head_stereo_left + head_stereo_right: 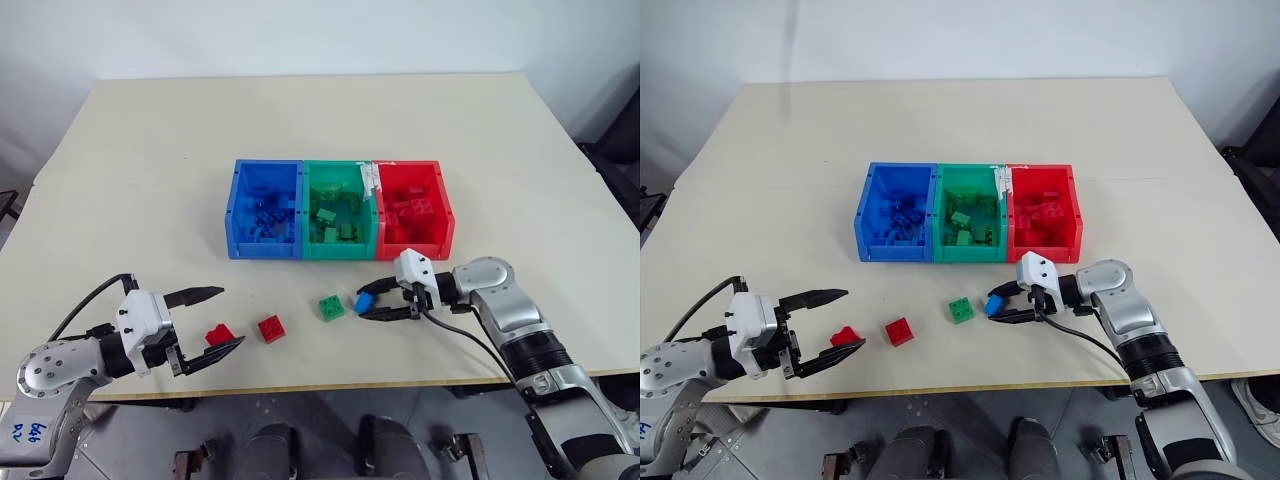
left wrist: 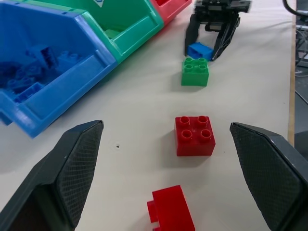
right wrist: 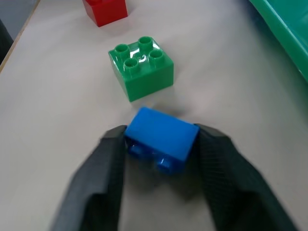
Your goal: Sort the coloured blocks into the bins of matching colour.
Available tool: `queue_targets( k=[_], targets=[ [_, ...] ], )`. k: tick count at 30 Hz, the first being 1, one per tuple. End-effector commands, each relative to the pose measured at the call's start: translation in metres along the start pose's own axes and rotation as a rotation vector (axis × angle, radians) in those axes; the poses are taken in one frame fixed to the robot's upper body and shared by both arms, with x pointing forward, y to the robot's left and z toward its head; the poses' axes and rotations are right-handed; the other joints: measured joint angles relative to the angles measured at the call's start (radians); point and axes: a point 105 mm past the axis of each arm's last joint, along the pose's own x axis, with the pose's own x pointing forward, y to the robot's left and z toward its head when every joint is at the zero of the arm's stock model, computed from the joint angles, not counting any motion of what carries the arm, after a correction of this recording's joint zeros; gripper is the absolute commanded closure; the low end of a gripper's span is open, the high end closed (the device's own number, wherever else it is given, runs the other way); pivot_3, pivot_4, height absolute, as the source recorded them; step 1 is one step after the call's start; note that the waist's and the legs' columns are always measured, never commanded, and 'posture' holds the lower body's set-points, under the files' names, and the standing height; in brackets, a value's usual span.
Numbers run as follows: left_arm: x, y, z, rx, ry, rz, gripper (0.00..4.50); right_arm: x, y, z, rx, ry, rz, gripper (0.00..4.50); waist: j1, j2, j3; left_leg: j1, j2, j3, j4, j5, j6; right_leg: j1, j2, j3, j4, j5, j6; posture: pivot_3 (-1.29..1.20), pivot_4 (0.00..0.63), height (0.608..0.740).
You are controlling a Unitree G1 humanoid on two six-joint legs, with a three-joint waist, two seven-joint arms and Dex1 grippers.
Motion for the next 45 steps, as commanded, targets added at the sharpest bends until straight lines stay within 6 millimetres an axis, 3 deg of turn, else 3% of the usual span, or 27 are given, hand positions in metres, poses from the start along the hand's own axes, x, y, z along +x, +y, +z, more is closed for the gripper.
queue_targets(
  k=[1, 4, 8, 12, 17, 24, 26, 32, 34, 39, 43, 45],
  targets=[
    [0.000, -0.004, 0.011, 0.020, -0.038, 0.011, 0.00, 0.001, 0.004, 0.007, -0.010, -0.045, 0.007, 2.87, 0.000, 0.000, 0.000, 0.000, 0.000, 0.000, 0.000, 0.000, 0.000, 0.000, 0.000, 0.000, 0.000, 0.000, 0.000, 0.00, 0.150, 0.740],
    [-0.002, -0.003, 0.011, 0.010, -0.051, 0.051, 0.00, -0.005, 0.003, 0.016, -0.024, -0.077, 0.007, 2.87, 0.000, 0.000, 0.000, 0.000, 0.000, 0.000, 0.000, 0.000, 0.000, 0.000, 0.000, 0.000, 0.000, 0.000, 0.000, 0.00, 0.150, 0.740],
    [-0.014, 0.003, 0.012, -0.010, -0.069, 0.169, 0.00, -0.007, -0.009, 0.054, 0.014, -0.192, -0.025, 2.87, -0.001, 0.000, 0.000, 0.000, 0.001, 0.000, 0.000, 0.000, 0.000, 0.000, 0.000, 0.000, 0.000, 0.000, 0.000, 0.00, 0.150, 0.740],
    [-0.028, 0.002, 0.006, -0.027, -0.048, 0.256, 0.00, 0.011, -0.027, 0.091, 0.095, -0.232, -0.061, 2.87, -0.015, 0.000, 0.000, 0.000, 0.002, 0.001, 0.000, 0.000, -0.001, -0.001, 0.000, 0.000, 0.001, 0.000, 0.000, 0.00, 0.150, 0.740],
    [-0.043, -0.005, 0.000, -0.073, -0.044, 0.354, 0.00, 0.052, -0.053, 0.132, 0.100, -0.275, -0.125, 2.87, -0.027, 0.000, 0.000, 0.000, 0.002, 0.000, -0.001, -0.001, -0.002, -0.002, 0.000, 0.001, 0.002, 0.000, -0.001, 0.00, 0.150, 0.740],
    [-0.040, -0.013, -0.003, -0.095, -0.057, 0.389, 0.00, 0.086, -0.086, 0.166, 0.042, -0.317, -0.265, 2.87, -0.027, -0.001, 0.000, -0.001, 0.000, -0.001, -0.001, -0.001, -0.001, -0.003, 0.000, 0.001, 0.004, 0.000, -0.001, 0.00, 0.150, 0.740],
    [-0.038, -0.013, -0.002, -0.093, -0.064, 0.391, 0.00, 0.089, -0.090, 0.168, 0.035, -0.310, -0.288, 2.87, -0.027, -0.001, 0.000, -0.001, 0.000, -0.001, -0.001, -0.001, -0.001, -0.003, 0.000, 0.001, 0.004, 0.000, -0.001, 0.00, 0.150, 0.740],
    [-0.034, -0.011, -0.001, -0.091, -0.079, 0.386, 0.00, 0.089, -0.089, 0.169, 0.036, -0.321, -0.263, 0.78, -0.031, -0.001, 0.000, -0.001, 0.000, -0.001, -0.001, -0.001, -0.001, -0.004, 0.000, 0.001, 0.004, 0.000, -0.002, 0.00, 0.150, 0.740],
    [-0.030, -0.009, -0.001, -0.089, -0.085, 0.364, 0.00, 0.078, -0.088, 0.167, 0.015, -0.328, -0.266, 0.06, -0.031, -0.001, 0.000, -0.001, 0.000, -0.001, -0.001, -0.001, -0.001, -0.004, 0.000, 0.001, 0.004, 0.000, -0.002, 0.00, 0.150, 0.740],
    [-0.020, -0.003, 0.003, -0.072, -0.093, 0.309, 0.00, 0.041, -0.066, 0.163, -0.082, -0.405, -0.176, 0.02, -0.023, -0.001, -0.001, -0.002, -0.001, -0.004, -0.001, -0.002, 0.000, -0.003, 0.000, 0.000, 0.004, 0.000, -0.002, 0.00, 0.150, 0.740],
    [-0.009, 0.002, 0.003, -0.069, -0.054, 0.178, 0.00, -0.016, -0.024, 0.113, -0.209, -0.375, -0.078, 0.02, -0.016, -0.001, -0.001, -0.002, -0.001, -0.005, -0.001, -0.003, 0.000, -0.003, 0.000, -0.002, 0.003, 0.000, -0.002, 0.00, 0.150, 0.740],
    [-0.008, 0.006, 0.003, -0.066, -0.051, 0.155, 0.00, -0.032, -0.011, 0.097, -0.199, -0.371, -0.069, 0.02, -0.013, -0.001, -0.001, -0.002, -0.001, -0.004, -0.001, -0.004, 0.002, -0.002, 0.000, -0.003, 0.002, 0.000, -0.002, 0.00, 0.150, 0.740]
  ],
)
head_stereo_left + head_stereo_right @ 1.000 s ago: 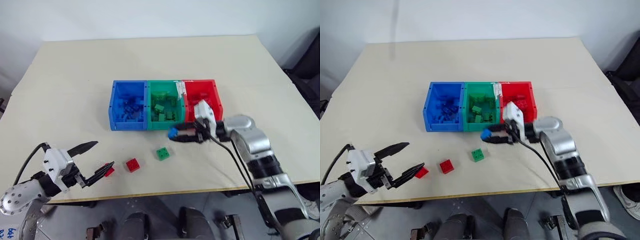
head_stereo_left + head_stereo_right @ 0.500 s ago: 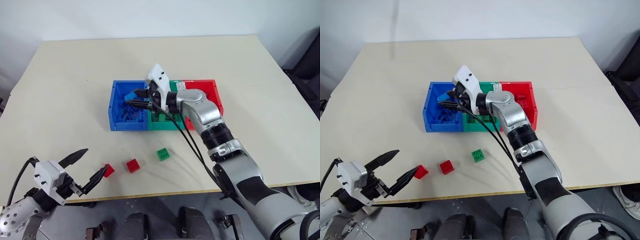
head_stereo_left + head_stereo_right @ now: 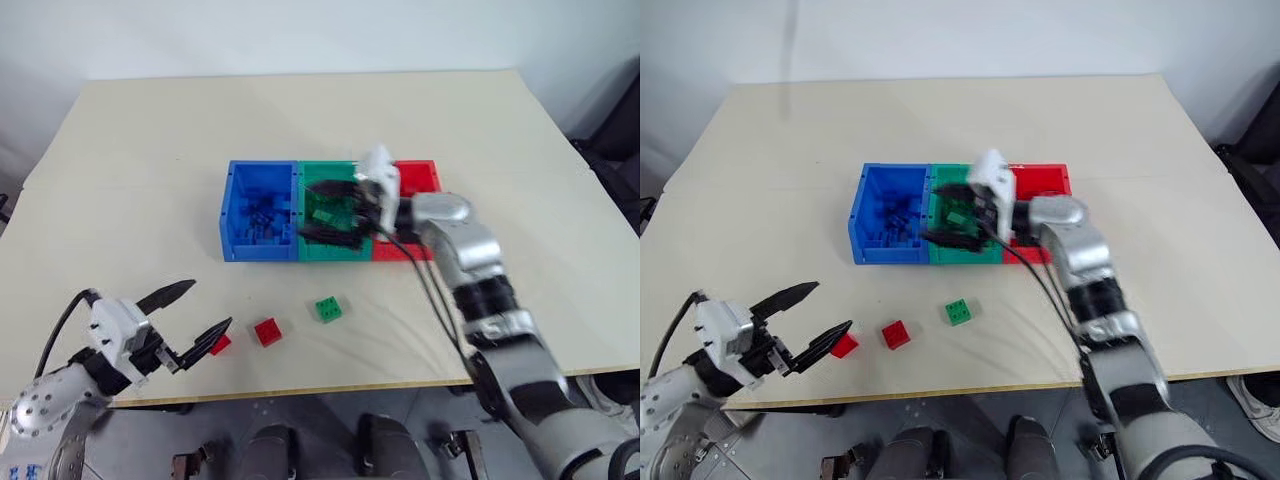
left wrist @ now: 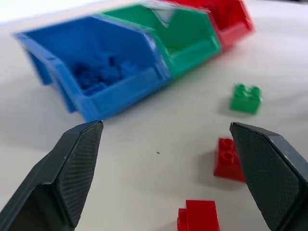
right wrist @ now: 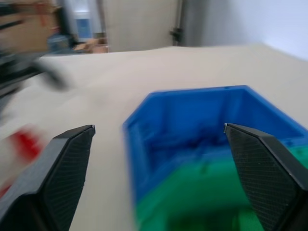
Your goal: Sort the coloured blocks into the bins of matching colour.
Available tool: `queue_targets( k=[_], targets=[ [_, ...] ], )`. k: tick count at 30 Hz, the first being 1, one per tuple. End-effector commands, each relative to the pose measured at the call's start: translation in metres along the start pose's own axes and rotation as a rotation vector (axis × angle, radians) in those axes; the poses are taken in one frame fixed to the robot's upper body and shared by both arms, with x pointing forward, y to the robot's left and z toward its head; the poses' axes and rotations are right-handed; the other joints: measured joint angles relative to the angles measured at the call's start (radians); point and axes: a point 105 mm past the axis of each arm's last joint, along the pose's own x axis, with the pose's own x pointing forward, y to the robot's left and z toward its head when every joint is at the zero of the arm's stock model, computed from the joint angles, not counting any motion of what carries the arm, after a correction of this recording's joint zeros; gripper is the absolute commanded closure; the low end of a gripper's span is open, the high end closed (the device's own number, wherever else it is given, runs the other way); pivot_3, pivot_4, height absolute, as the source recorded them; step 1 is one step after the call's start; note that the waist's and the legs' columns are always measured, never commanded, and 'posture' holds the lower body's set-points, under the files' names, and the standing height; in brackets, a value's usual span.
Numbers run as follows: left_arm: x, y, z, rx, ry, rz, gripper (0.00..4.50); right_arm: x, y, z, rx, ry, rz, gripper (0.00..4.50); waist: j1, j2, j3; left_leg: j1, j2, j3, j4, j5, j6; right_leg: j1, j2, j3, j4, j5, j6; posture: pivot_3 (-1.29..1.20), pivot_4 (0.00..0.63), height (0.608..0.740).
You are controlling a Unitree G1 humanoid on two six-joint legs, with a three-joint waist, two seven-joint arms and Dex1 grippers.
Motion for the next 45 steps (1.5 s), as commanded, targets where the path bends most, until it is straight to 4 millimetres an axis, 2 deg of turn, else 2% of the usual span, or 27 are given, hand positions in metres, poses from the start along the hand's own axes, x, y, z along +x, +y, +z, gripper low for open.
queue_targets(
  k=[1, 3, 4, 6, 8, 10, 13, 18, 20, 24, 27, 32, 35, 38, 42, 45],
  targets=[
    [0.002, 0.002, 0.002, -0.003, -0.005, -0.048, 0.00, -0.030, 0.020, 0.010, -0.057, -0.059, 0.052, 0.02, -0.004, 0.000, 0.000, 0.000, 0.000, 0.002, 0.000, 0.000, 0.001, 0.000, 0.000, 0.000, -0.001, 0.000, 0.000, 0.00, 0.150, 0.740],
    [0.003, 0.009, 0.001, 0.007, 0.003, -0.065, 0.00, -0.065, 0.031, -0.012, -0.052, 0.045, 0.012, 0.02, -0.010, 0.000, 0.000, 0.000, 0.001, 0.005, 0.000, -0.001, 0.001, 0.000, 0.000, 0.001, -0.003, 0.000, 0.001, 0.00, 0.150, 0.740],
    [0.002, 0.012, 0.000, 0.010, 0.006, -0.069, 0.00, -0.076, 0.035, -0.018, -0.063, 0.081, -0.001, 0.02, -0.009, 0.000, 0.000, 0.000, 0.001, 0.005, 0.000, 0.000, 0.001, 0.000, 0.000, 0.000, -0.003, 0.000, 0.001, 0.00, 0.150, 0.740],
    [0.000, 0.021, -0.007, -0.006, 0.023, -0.069, 0.00, -0.114, 0.038, -0.029, 0.003, 0.094, -0.181, 0.02, -0.007, 0.000, 0.000, 0.002, 0.002, 0.007, 0.000, 0.000, 0.001, 0.001, 0.000, 0.000, -0.003, 0.000, 0.001, 0.00, 0.150, 0.740],
    [0.002, 0.024, -0.011, -0.020, 0.035, -0.092, 0.00, -0.138, 0.050, -0.040, 0.015, 0.168, -0.249, 0.02, -0.002, 0.000, 0.000, 0.003, 0.002, 0.008, 0.000, -0.001, 0.000, 0.001, 0.000, 0.000, -0.003, 0.000, 0.001, 0.00, 0.150, 0.740],
    [0.006, 0.025, -0.011, -0.019, 0.037, -0.110, 0.00, -0.147, 0.056, -0.046, 0.029, 0.208, -0.275, 0.02, 0.000, 0.000, 0.000, 0.003, 0.002, 0.009, 0.001, -0.001, 0.000, 0.001, 0.000, 0.001, -0.003, 0.000, 0.001, 0.00, 0.150, 0.740],
    [0.025, 0.026, 0.002, 0.009, 0.023, -0.157, 0.00, -0.158, 0.058, -0.048, 0.030, 0.218, -0.347, 0.02, 0.003, 0.000, 0.001, 0.005, 0.004, 0.014, 0.002, 0.000, 0.001, 0.002, 0.000, 0.001, -0.004, 0.002, 0.003, 0.00, 0.150, 0.740],
    [0.062, -0.005, 0.033, 0.001, 0.037, -0.376, 0.00, -0.154, 0.061, -0.032, 0.010, 0.176, -0.340, 0.02, 0.017, 0.000, 0.000, 0.006, 0.003, 0.014, 0.002, 0.001, 0.000, 0.001, 0.000, 0.004, -0.002, 0.002, 0.003, 0.00, 0.150, 0.740],
    [0.070, -0.014, 0.036, 0.010, 0.068, -0.425, 0.00, -0.151, 0.064, -0.029, 0.008, 0.178, -0.322, 0.02, 0.018, 0.000, 0.000, 0.005, 0.003, 0.014, 0.002, 0.001, 0.000, 0.001, 0.000, 0.004, -0.002, 0.002, 0.003, 0.00, 0.150, 0.740],
    [0.091, -0.045, 0.029, 0.041, 0.246, -0.582, 0.00, -0.135, 0.070, -0.014, 0.002, 0.143, -0.257, 0.02, 0.027, 0.000, 0.000, 0.005, 0.003, 0.013, 0.002, 0.001, 0.000, 0.001, 0.000, 0.003, -0.003, 0.002, 0.003, 0.00, 0.150, 0.740],
    [0.110, -0.055, 0.028, 0.035, 0.290, -0.597, 0.00, -0.124, 0.073, -0.006, -0.001, 0.123, -0.224, 0.02, 0.036, 0.000, 0.001, 0.005, 0.003, 0.014, 0.002, 0.001, 0.000, 0.001, 0.000, 0.004, -0.002, 0.002, 0.003, 0.00, 0.150, 0.740],
    [0.146, -0.059, 0.010, 0.066, 0.386, -0.539, 0.00, -0.104, 0.079, 0.002, -0.013, 0.093, -0.180, 0.02, 0.046, 0.000, 0.001, 0.004, 0.000, 0.013, 0.004, 0.001, 0.000, 0.002, 0.001, 0.004, -0.002, 0.002, 0.003, 0.00, 0.150, 0.740],
    [0.150, -0.066, 0.007, 0.056, 0.416, -0.564, 0.00, -0.101, 0.080, 0.001, -0.009, 0.095, -0.188, 0.02, 0.044, -0.001, 0.001, 0.003, -0.001, 0.013, 0.004, 0.001, 0.001, 0.001, 0.001, 0.004, -0.003, 0.002, 0.004, 0.00, 0.150, 0.740],
    [0.158, -0.061, 0.001, 0.064, 0.438, -0.535, 0.00, -0.101, 0.082, -0.001, -0.010, 0.106, -0.201, 0.02, 0.045, -0.001, 0.001, 0.003, 0.000, 0.013, 0.004, 0.001, 0.001, 0.001, 0.001, 0.003, -0.003, 0.002, 0.004, 0.00, 0.150, 0.740],
    [0.166, -0.065, 0.001, 0.038, 0.413, -0.536, 0.00, -0.103, 0.086, -0.003, -0.005, 0.113, -0.219, 0.02, 0.047, -0.001, 0.001, 0.003, 0.000, 0.012, 0.006, 0.002, 0.001, 0.002, 0.001, 0.003, -0.003, 0.002, 0.004, 0.00, 0.150, 0.740],
    [0.164, -0.069, -0.002, 0.044, 0.423, -0.554, 0.58, -0.104, 0.088, -0.005, -0.001, 0.116, -0.232, 0.00, 0.046, -0.001, 0.001, 0.002, 0.000, 0.012, 0.007, 0.001, 0.001, 0.002, 0.001, 0.003, -0.002, 0.003, 0.004, 0.00, 0.150, 0.740]
  ],
)
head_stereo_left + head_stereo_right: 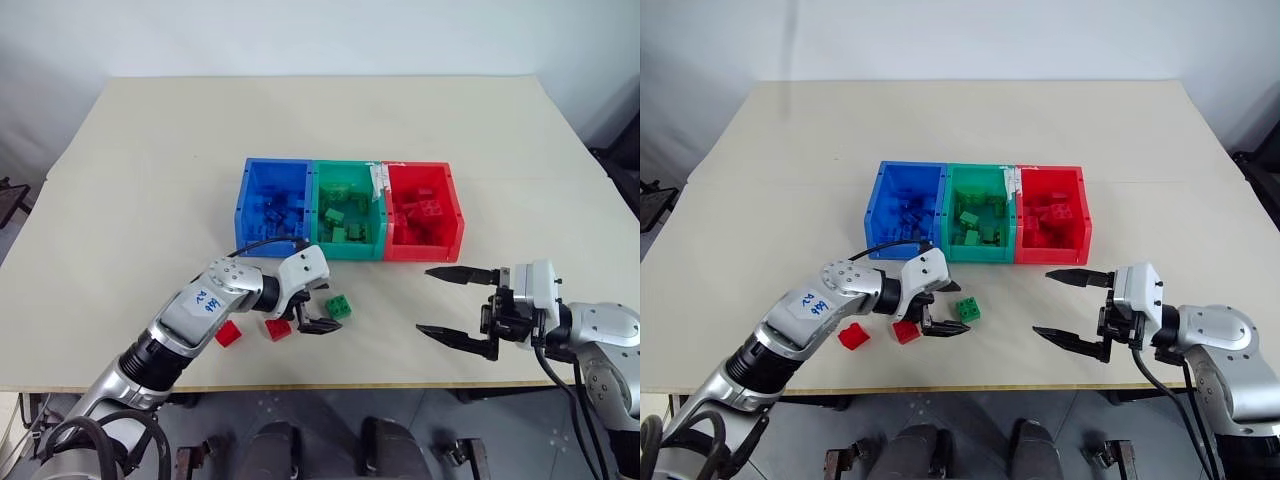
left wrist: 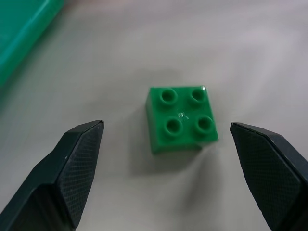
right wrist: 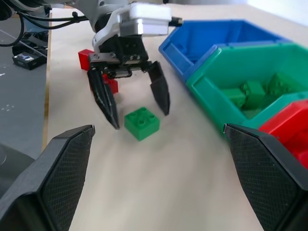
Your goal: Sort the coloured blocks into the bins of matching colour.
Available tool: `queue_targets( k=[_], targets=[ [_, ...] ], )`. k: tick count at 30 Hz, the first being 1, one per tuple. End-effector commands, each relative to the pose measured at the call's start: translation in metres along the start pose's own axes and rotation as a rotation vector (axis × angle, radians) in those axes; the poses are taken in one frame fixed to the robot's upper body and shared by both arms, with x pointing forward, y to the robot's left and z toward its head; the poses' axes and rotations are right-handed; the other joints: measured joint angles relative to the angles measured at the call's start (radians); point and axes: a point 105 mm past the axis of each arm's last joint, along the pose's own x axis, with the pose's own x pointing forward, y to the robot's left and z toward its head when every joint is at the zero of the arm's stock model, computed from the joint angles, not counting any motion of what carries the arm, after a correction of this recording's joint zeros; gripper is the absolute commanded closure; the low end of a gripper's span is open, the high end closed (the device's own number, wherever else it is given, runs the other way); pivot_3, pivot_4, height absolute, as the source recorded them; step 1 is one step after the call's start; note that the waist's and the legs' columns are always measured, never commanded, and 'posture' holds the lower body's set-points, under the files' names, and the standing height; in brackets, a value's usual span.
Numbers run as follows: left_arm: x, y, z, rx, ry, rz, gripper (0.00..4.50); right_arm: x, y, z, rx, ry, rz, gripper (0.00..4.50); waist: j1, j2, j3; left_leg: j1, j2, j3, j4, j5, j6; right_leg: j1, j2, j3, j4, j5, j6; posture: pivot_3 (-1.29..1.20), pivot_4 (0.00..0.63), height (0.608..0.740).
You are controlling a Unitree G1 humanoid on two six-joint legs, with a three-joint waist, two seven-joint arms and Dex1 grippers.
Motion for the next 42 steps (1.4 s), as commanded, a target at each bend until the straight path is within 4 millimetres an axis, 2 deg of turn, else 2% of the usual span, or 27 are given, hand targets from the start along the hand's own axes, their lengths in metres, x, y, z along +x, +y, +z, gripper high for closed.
queue_targets(
  k=[1, 7, 8, 12, 14, 18, 21, 24, 28, 30, 34, 37, 38, 42],
  targets=[
    [0.002, -0.005, -0.002, 0.018, 0.006, -0.017, 0.91, -0.002, 0.002, 0.009, -0.046, -0.015, -0.015, 0.00, -0.001, 0.000, 0.000, 0.000, 0.000, 0.000, 0.000, 0.000, 0.000, 0.000, 0.000, 0.000, 0.000, 0.000, 0.000, 0.00, 0.150, 0.740],
    [0.001, -0.008, -0.004, 0.019, -0.010, -0.009, 2.83, -0.008, 0.003, 0.003, -0.031, -0.002, -0.055, 0.00, -0.001, 0.000, 0.000, 0.000, 0.001, 0.000, 0.001, 0.000, 0.000, 0.000, 0.000, 0.000, 0.001, 0.000, 0.000, 0.00, 0.150, 0.740],
    [0.001, -0.007, -0.002, 0.029, -0.022, 0.000, 3.02, -0.010, 0.003, 0.001, -0.025, 0.002, -0.068, 0.00, -0.001, 0.000, 0.000, 0.000, 0.001, 0.000, 0.001, 0.000, 0.000, 0.000, 0.000, 0.000, 0.001, 0.000, 0.000, 0.00, 0.150, 0.740],
    [-0.004, -0.001, 0.012, 0.083, -0.122, 0.031, 3.03, -0.014, 0.003, -0.004, -0.006, 0.009, -0.104, 0.00, 0.000, 0.000, 0.000, 0.000, 0.001, -0.001, 0.001, 0.000, 0.000, 0.000, 0.000, 0.000, 0.001, 0.000, 0.000, 0.00, 0.150, 0.740],
    [-0.010, 0.009, 0.026, 0.118, -0.194, 0.088, 3.03, -0.017, -0.001, -0.003, 0.007, -0.014, -0.157, 0.00, 0.000, 0.000, 0.000, 0.000, 0.001, -0.001, 0.002, 0.000, 0.000, 0.000, 0.000, 0.000, 0.001, 0.000, 0.000, 0.00, 0.150, 0.740],
    [-0.028, 0.038, 0.059, 0.164, -0.364, 0.239, 3.03, -0.024, -0.012, 0.002, -0.010, -0.072, -0.293, 0.00, 0.001, 0.000, 0.000, 0.000, 0.001, -0.001, 0.003, 0.000, 0.000, 0.000, 0.000, 0.000, 0.002, 0.000, 0.000, 0.00, 0.150, 0.740],
    [-0.035, 0.065, 0.080, 0.191, -0.442, 0.355, 3.03, -0.033, -0.024, 0.006, -0.025, -0.137, -0.463, 0.00, 0.004, 0.000, 0.000, 0.000, 0.000, -0.001, 0.004, 0.000, 0.000, 0.001, 0.000, 0.000, 0.003, 0.000, 0.000, 0.00, 0.150, 0.740],
    [-0.029, 0.078, 0.092, 0.202, -0.473, 0.366, 3.03, -0.039, -0.032, 0.007, -0.029, -0.161, -0.568, 0.00, 0.004, 0.000, 0.000, 0.000, -0.001, 0.000, 0.005, 0.000, 0.000, 0.001, 0.000, 0.000, 0.004, 0.000, 0.001, 0.00, 0.150, 0.740],
    [-0.018, 0.090, 0.096, 0.160, -0.487, 0.356, 3.03, -0.037, -0.033, 0.008, -0.042, -0.159, -0.579, 0.00, 0.003, 0.000, 0.000, 0.000, -0.002, 0.001, 0.005, 0.000, 0.001, 0.000, 0.000, 0.000, 0.003, 0.000, 0.001, 0.00, 0.150, 0.740],
    [-0.017, 0.092, 0.099, 0.144, -0.508, 0.358, 2.29, -0.034, -0.032, 0.010, -0.049, -0.160, -0.566, 0.00, -0.001, 0.000, 0.000, 0.000, -0.002, 0.002, 0.004, 0.000, 0.001, 0.000, 0.000, 0.000, 0.003, 0.000, 0.001, 0.00, 0.150, 0.740],
    [-0.018, 0.087, 0.100, 0.146, -0.522, 0.323, 1.16, -0.027, -0.030, 0.014, -0.058, -0.166, -0.524, 0.00, -0.003, 0.000, 0.000, -0.001, -0.002, 0.002, 0.004, 0.000, 0.001, -0.001, 0.000, 0.000, 0.003, 0.001, 0.001, 0.00, 0.150, 0.740],
    [-0.034, 0.080, 0.093, 0.175, -0.556, 0.301, 0.19, -0.019, -0.029, 0.015, -0.066, -0.159, -0.460, 0.00, -0.006, 0.000, 0.000, -0.001, -0.001, 0.002, 0.004, 0.000, 0.001, -0.001, 0.000, 0.000, 0.003, 0.000, 0.001, 0.00, 0.150, 0.740],
    [-0.040, 0.077, 0.087, 0.187, -0.555, 0.287, 0.02, -0.016, -0.029, 0.015, -0.065, -0.156, -0.435, 0.00, -0.011, 0.000, 0.000, -0.001, -0.001, 0.002, 0.004, 0.000, 0.001, -0.001, 0.000, 0.000, 0.003, 0.000, 0.001, 0.00, 0.150, 0.740],
    [-0.077, 0.062, 0.043, 0.207, -0.502, 0.257, 0.02, -0.004, -0.025, 0.014, -0.064, -0.133, -0.285, 0.00, -0.023, 0.000, 0.000, 0.000, 0.001, 0.002, 0.003, 0.000, 0.001, -0.001, 0.001, 0.001, 0.004, 0.000, 0.001, 0.00, 0.150, 0.740]
  ],
)
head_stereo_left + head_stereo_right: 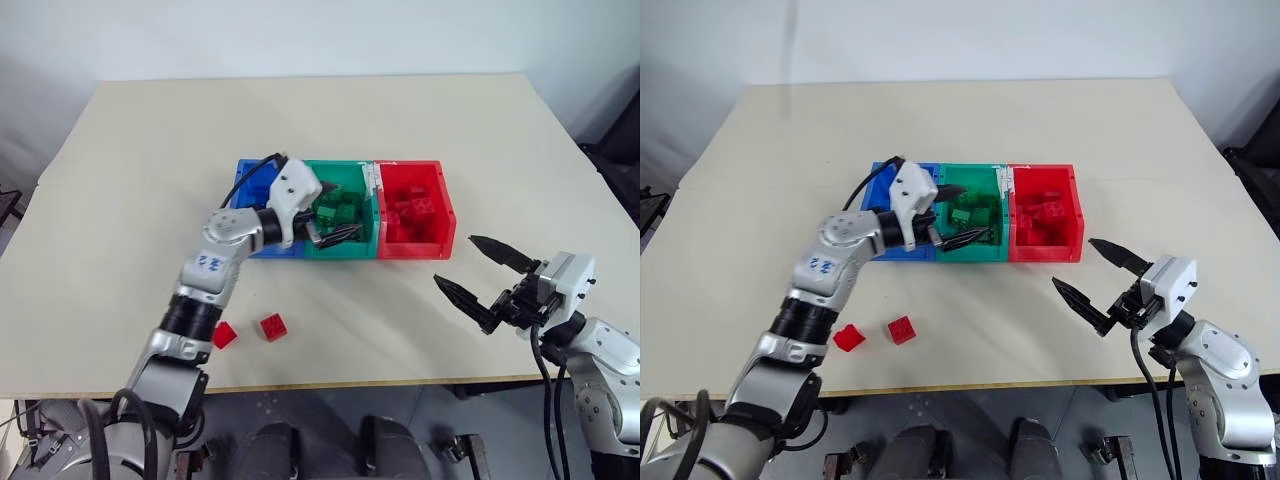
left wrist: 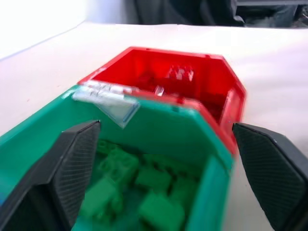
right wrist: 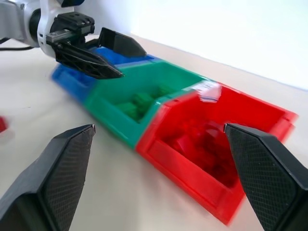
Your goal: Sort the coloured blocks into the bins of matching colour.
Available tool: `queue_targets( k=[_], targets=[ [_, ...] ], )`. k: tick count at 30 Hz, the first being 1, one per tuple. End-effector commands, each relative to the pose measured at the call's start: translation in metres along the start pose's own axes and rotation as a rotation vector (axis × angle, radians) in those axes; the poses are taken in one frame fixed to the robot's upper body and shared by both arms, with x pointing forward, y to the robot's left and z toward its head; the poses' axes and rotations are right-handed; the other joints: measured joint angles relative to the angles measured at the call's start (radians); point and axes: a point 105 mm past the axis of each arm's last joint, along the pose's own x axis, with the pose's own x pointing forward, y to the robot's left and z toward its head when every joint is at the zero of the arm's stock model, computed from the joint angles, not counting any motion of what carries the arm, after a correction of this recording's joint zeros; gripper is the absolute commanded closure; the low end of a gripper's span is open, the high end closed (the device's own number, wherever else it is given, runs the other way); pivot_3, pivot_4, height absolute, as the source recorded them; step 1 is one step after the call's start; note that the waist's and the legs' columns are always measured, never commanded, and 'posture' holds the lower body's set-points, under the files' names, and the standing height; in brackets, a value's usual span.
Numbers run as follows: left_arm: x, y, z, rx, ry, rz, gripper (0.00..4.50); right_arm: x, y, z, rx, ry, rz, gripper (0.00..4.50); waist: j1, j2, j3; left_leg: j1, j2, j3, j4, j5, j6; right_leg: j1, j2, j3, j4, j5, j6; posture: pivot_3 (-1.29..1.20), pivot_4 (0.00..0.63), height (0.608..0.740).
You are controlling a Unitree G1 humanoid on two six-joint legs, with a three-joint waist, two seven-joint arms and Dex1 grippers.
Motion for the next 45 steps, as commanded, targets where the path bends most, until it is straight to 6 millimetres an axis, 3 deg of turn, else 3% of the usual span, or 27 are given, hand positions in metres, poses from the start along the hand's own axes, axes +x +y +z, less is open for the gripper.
queue_targets(
  k=[1, 4, 7, 12, 15, 18, 25, 30, 35, 39, 42, 45],
  targets=[
    [-0.051, -0.007, 0.001, 0.029, -0.021, -0.034, 0.02, 0.008, 0.009, 0.004, -0.009, 0.008, 0.153, 0.00, -0.006, 0.000, 0.000, 0.000, 0.000, 0.000, 0.000, 0.000, 0.000, 0.000, 0.000, 0.000, 0.000, 0.000, 0.000, 0.00, 0.150, 0.740],
    [-0.103, -0.018, -0.013, -0.009, 0.004, -0.031, 0.02, 0.018, 0.016, 0.001, 0.001, 0.026, 0.283, 0.00, -0.012, 0.000, 0.000, 0.000, 0.003, 0.000, 0.000, 0.000, 0.000, 0.000, -0.001, 0.000, -0.001, 0.000, 0.000, 0.00, 0.150, 0.740],
    [-0.153, -0.014, -0.026, -0.031, 0.061, 0.108, 0.02, 0.029, 0.026, -0.003, 0.003, 0.041, 0.415, 0.00, -0.010, 0.000, 0.000, 0.000, 0.003, -0.001, 0.000, -0.001, 0.001, 0.000, -0.002, 0.000, -0.001, 0.000, 0.000, 0.00, 0.150, 0.740],
    [-0.211, -0.021, -0.035, -0.049, 0.157, 0.238, 0.02, 0.044, 0.041, -0.005, 0.006, 0.029, 0.577, 0.00, 0.003, -0.001, 0.000, -0.001, 0.002, -0.003, 0.002, -0.002, 0.002, 0.001, -0.003, 0.000, -0.001, 0.000, 0.000, 0.00, 0.150, 0.740],
    [-0.228, -0.030, -0.040, -0.043, 0.219, 0.257, 0.02, 0.048, 0.048, -0.005, 0.012, 0.022, 0.646, 0.00, 0.007, -0.001, 0.000, 0.000, 0.002, -0.003, 0.002, -0.004, 0.002, 0.001, -0.003, -0.001, -0.001, 0.000, 0.000, 0.00, 0.150, 0.740],
    [-0.218, -0.040, -0.035, -0.032, 0.227, 0.210, 0.02, 0.049, 0.044, -0.006, 0.010, 0.026, 0.656, 0.00, 0.013, -0.001, 0.000, 0.000, 0.002, -0.003, 0.002, -0.005, 0.002, 0.001, -0.004, 0.000, -0.001, 0.000, 0.000, 0.00, 0.150, 0.740],
    [-0.152, -0.077, -0.021, -0.027, 0.240, -0.051, 0.02, 0.032, 0.022, -0.014, -0.001, 0.094, 0.581, 0.00, 0.013, -0.001, 0.000, -0.001, 0.002, -0.003, 0.003, -0.005, 0.002, 0.002, -0.004, 0.000, -0.001, 0.000, 0.000, 0.00, 0.150, 0.740],
    [-0.122, -0.092, -0.032, -0.065, 0.380, -0.129, 0.02, 0.017, 0.014, -0.020, -0.001, 0.139, 0.510, 0.00, 0.012, -0.001, 0.000, -0.001, 0.002, -0.001, 0.003, -0.005, 0.002, 0.001, -0.002, 0.000, -0.001, 0.000, 0.000, 0.00, 0.150, 0.740],
    [-0.097, -0.087, -0.052, -0.050, 0.479, -0.075, 0.02, 0.003, 0.018, -0.023, 0.009, 0.163, 0.457, 0.00, 0.014, 0.000, 0.000, 0.000, 0.003, 0.000, 0.002, -0.005, 0.002, 0.001, -0.002, 0.000, -0.001, 0.000, 0.000, 0.00, 0.150, 0.740],
    [-0.089, -0.092, -0.062, -0.078, 0.527, -0.115, 0.02, -0.005, 0.021, -0.022, 0.012, 0.176, 0.420, 0.00, 0.016, 0.000, 0.000, -0.001, 0.002, 0.000, 0.003, -0.005, 0.002, 0.001, -0.002, 0.001, -0.001, 0.000, 0.000, 0.00, 0.150, 0.740],
    [-0.088, -0.093, -0.066, -0.082, 0.553, -0.138, 0.60, -0.009, 0.023, -0.021, 0.014, 0.180, 0.404, 0.00, 0.015, 0.000, 0.000, 0.000, 0.003, 0.000, 0.003, -0.005, 0.002, 0.001, -0.002, 0.001, -0.001, 0.000, 0.000, 0.00, 0.150, 0.740],
    [-0.086, -0.093, -0.064, -0.096, 0.534, -0.172, 1.50, -0.012, 0.024, -0.021, 0.014, 0.183, 0.382, 0.00, 0.016, 0.000, 0.000, 0.000, 0.003, 0.000, 0.003, -0.005, 0.002, 0.001, -0.002, 0.001, -0.001, 0.000, 0.000, 0.00, 0.150, 0.740]
  ],
)
